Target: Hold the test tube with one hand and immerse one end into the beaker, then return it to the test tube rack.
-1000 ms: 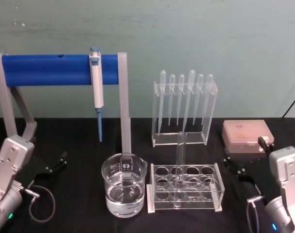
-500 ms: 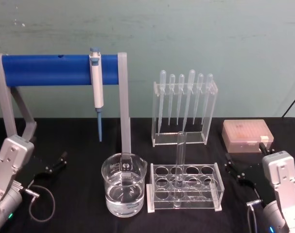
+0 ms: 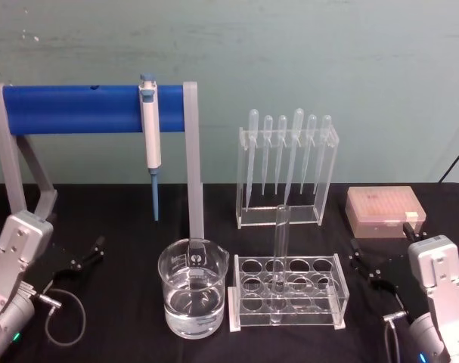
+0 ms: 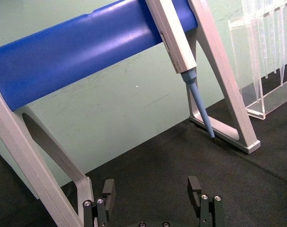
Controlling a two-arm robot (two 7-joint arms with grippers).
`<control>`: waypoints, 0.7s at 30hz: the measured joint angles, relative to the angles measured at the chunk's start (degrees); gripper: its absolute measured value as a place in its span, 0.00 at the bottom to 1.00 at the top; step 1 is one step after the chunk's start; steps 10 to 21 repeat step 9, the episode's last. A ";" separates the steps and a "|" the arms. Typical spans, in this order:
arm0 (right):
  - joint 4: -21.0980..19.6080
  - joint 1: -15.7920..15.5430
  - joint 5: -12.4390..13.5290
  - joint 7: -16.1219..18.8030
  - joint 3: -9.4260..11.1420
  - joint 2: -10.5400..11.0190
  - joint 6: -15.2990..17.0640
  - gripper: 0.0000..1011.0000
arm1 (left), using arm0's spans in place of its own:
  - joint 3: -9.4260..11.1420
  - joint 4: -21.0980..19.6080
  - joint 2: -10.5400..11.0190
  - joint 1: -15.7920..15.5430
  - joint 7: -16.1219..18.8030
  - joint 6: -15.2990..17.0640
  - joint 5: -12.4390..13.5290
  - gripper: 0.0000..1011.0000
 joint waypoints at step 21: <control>-0.03 0.00 0.05 0.01 -0.04 0.04 0.00 0.99 | 0.00 0.00 0.00 0.00 0.00 0.00 0.00 0.99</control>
